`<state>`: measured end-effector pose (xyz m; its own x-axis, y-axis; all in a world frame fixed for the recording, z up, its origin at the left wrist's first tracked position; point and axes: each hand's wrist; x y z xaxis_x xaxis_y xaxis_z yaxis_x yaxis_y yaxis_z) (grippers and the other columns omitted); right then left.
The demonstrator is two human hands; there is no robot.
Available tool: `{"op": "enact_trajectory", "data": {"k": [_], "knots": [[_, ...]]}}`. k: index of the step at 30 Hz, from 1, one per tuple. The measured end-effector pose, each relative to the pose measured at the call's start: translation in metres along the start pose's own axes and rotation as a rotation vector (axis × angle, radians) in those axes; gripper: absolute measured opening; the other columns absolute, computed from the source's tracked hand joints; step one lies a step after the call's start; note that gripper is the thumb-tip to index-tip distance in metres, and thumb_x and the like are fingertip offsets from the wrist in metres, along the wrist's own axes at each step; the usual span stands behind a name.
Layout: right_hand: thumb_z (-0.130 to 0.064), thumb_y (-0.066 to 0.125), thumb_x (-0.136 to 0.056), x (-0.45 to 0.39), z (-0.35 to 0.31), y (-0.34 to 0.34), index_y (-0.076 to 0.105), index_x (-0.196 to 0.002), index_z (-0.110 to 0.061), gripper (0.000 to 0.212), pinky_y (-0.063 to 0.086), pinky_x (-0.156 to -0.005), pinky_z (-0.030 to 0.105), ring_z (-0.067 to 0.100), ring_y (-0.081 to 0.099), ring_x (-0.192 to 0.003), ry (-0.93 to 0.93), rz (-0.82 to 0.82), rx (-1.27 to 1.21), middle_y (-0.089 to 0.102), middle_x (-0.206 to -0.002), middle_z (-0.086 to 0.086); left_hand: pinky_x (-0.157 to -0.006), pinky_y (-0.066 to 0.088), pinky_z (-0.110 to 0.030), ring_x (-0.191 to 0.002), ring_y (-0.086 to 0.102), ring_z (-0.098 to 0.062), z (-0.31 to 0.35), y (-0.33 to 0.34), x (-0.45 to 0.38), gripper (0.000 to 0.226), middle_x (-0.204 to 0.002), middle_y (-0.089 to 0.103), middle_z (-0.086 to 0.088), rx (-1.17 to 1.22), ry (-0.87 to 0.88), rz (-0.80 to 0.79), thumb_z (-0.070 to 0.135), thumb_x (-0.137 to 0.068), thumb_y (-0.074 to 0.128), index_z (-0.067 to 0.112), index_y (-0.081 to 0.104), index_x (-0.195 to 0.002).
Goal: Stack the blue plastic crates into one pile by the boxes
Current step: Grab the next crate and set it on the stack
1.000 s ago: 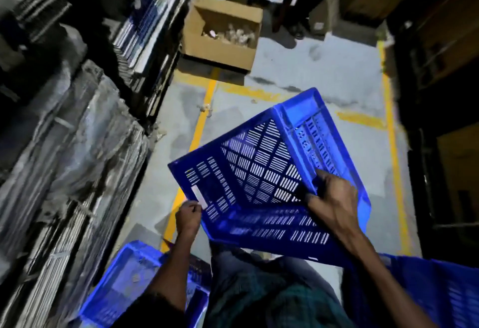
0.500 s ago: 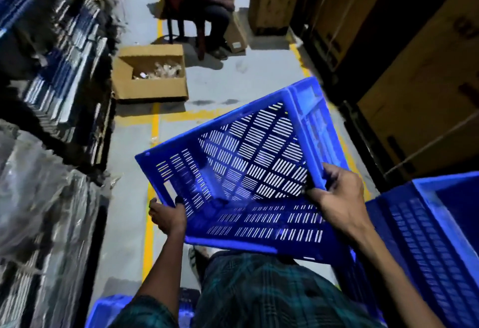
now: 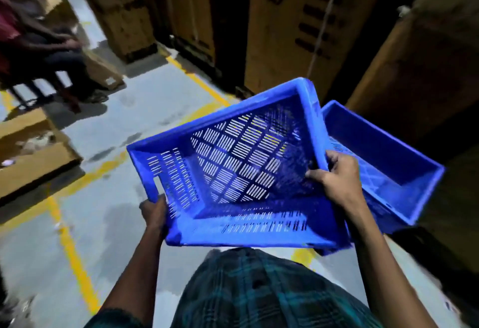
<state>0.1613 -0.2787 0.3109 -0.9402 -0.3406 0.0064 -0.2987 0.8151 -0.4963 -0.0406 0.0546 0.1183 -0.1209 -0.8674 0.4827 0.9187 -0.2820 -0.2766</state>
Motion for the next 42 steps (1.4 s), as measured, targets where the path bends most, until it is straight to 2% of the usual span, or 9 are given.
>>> {"op": "enact_trajectory", "data": {"k": [4, 7, 10, 14, 18, 22, 29, 34, 42], "knots": [[-0.010, 0.076, -0.058, -0.003, 0.035, -0.043, 0.061, -0.064, -0.022, 0.021, 0.040, -0.055, 0.028, 0.009, 0.049, -0.052, 0.175, 0.232, -0.072, 0.057, -0.060, -0.001, -0.058, 0.043, -0.027, -0.064, 0.056, -0.026, 0.065, 0.083, 0.017, 0.026, -0.084, 0.054, -0.010, -0.074, 0.153, -0.127, 0.018, -0.088, 0.064, 0.004, 0.045, -0.099], [0.016, 0.068, -0.070, -0.008, 0.066, -0.069, 0.061, -0.069, -0.014, 0.031, 0.038, -0.044, 0.010, 0.000, 0.051, -0.040, 0.318, 0.410, -0.092, 0.056, -0.046, -0.010, -0.087, 0.053, -0.045, -0.078, 0.068, -0.037, 0.093, 0.149, 0.007, 0.043, -0.077, 0.060, -0.003, -0.139, 0.209, -0.247, 0.041, -0.074, 0.066, 0.008, 0.055, -0.099], [0.010, 0.069, -0.066, -0.010, 0.096, -0.084, 0.062, -0.068, -0.016, 0.027, 0.042, -0.044, 0.019, -0.001, 0.048, -0.036, 0.496, 0.593, -0.153, 0.057, -0.041, -0.015, -0.103, 0.043, -0.056, -0.074, 0.066, -0.028, 0.122, 0.211, 0.012, 0.048, -0.074, 0.062, -0.001, -0.198, 0.251, -0.352, 0.050, -0.067, 0.063, 0.017, 0.059, -0.101], [0.013, 0.065, -0.070, -0.014, 0.117, -0.094, 0.065, -0.069, -0.014, 0.027, 0.043, -0.044, 0.020, 0.002, 0.050, -0.038, 0.686, 0.775, -0.144, 0.062, -0.054, 0.000, -0.101, 0.031, -0.031, -0.096, 0.061, -0.029, 0.169, 0.275, 0.038, 0.053, -0.095, 0.067, -0.004, -0.203, 0.362, -0.464, 0.057, -0.072, 0.068, 0.019, 0.054, -0.106], [-0.004, 0.074, -0.067, -0.015, 0.122, -0.114, 0.069, -0.068, -0.018, 0.015, 0.052, -0.073, 0.039, 0.027, 0.067, -0.074, 0.836, 0.882, 0.016, 0.070, -0.068, 0.006, -0.106, 0.025, -0.044, -0.111, 0.057, -0.036, 0.218, 0.320, 0.069, 0.077, -0.107, 0.068, -0.012, -0.316, 0.496, -0.479, 0.074, -0.063, 0.061, 0.015, 0.056, -0.111], [-0.034, 0.068, -0.060, -0.020, 0.144, -0.136, 0.074, -0.080, -0.011, 0.031, 0.057, -0.079, 0.042, 0.032, 0.070, -0.087, 0.974, 0.924, 0.097, 0.075, -0.084, 0.014, -0.108, 0.029, -0.049, -0.117, 0.052, -0.039, 0.247, 0.363, 0.091, 0.082, -0.114, 0.066, -0.017, -0.422, 0.546, -0.514, 0.077, -0.060, 0.059, 0.013, 0.058, -0.111], [-0.034, 0.066, -0.047, -0.045, 0.186, -0.198, 0.073, -0.068, -0.005, 0.036, 0.057, -0.066, 0.048, 0.030, 0.064, -0.060, 1.024, 0.981, -0.001, 0.068, -0.053, 0.008, -0.104, 0.037, -0.054, -0.106, 0.060, -0.037, 0.277, 0.434, 0.146, 0.080, -0.099, 0.070, -0.008, -0.436, 0.601, -0.673, 0.083, -0.049, 0.059, 0.019, 0.063, -0.096], [-0.031, 0.070, -0.063, -0.083, 0.195, -0.250, 0.071, -0.075, -0.004, 0.030, 0.061, -0.076, 0.047, 0.035, 0.072, -0.076, 1.034, 0.928, 0.075, 0.074, -0.069, 0.014, -0.094, 0.050, -0.054, -0.089, 0.070, -0.032, 0.267, 0.499, 0.165, 0.093, -0.085, 0.074, -0.004, -0.357, 0.502, -0.800, 0.098, -0.031, 0.060, 0.024, 0.068, -0.088], [-0.051, 0.064, -0.062, -0.123, 0.264, -0.294, 0.071, -0.081, -0.008, 0.048, 0.061, -0.074, 0.047, 0.035, 0.073, -0.082, 1.024, 0.746, 0.079, 0.075, -0.079, 0.013, -0.100, 0.045, -0.062, -0.073, 0.070, -0.033, 0.241, 0.531, 0.178, 0.050, -0.065, 0.071, -0.001, -0.434, 0.540, -0.660, 0.068, -0.059, 0.067, 0.021, 0.071, -0.075]]}}
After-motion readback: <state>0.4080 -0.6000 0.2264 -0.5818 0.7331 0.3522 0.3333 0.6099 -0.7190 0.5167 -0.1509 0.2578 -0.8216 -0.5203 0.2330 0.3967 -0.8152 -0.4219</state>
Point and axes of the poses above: each hand's wrist, its own x-axis away from the middle knuckle, its own y-axis out of the palm, z = x × y
